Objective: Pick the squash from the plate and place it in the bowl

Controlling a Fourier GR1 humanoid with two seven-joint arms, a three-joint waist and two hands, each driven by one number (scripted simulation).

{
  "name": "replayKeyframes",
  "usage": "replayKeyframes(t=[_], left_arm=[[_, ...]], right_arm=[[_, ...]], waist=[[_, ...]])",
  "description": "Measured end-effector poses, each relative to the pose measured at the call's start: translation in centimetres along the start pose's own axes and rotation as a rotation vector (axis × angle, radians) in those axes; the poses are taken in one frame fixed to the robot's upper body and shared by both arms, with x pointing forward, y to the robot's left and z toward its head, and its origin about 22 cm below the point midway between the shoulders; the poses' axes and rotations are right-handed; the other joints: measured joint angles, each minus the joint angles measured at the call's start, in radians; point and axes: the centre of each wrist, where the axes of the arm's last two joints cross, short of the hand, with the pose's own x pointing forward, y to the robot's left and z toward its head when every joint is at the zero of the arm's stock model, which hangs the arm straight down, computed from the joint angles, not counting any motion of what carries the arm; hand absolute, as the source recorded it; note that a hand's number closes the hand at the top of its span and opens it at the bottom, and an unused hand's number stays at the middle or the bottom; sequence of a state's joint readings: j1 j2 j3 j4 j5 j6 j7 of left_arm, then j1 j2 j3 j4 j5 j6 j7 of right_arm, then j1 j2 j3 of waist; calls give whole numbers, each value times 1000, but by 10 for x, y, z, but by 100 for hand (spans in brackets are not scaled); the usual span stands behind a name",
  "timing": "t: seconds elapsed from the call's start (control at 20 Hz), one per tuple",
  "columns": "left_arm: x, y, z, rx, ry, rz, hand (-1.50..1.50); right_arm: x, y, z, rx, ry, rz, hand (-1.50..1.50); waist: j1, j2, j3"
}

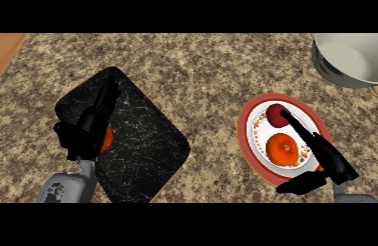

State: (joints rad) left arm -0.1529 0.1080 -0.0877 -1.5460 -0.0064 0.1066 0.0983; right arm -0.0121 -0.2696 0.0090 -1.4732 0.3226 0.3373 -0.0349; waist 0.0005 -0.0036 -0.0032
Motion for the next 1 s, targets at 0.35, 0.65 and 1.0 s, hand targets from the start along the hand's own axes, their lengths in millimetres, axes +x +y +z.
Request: replayKeyframes(t=[0.35,0.65,1.0], left_arm=[[-1,0,8,-6,-4,0,0],[1,-2,7,1,-4,4,0],[-3,-10,5,-18,-4,4,0]], right_arm=[[-5,3,-8,56,-54,64,150],[-6,13,-6,96,-156,165,150],[33,3,-54,-196,-23,31,150]], waist=[[-3,-7,-7],[-4,-11,-11],[16,-1,-8]])
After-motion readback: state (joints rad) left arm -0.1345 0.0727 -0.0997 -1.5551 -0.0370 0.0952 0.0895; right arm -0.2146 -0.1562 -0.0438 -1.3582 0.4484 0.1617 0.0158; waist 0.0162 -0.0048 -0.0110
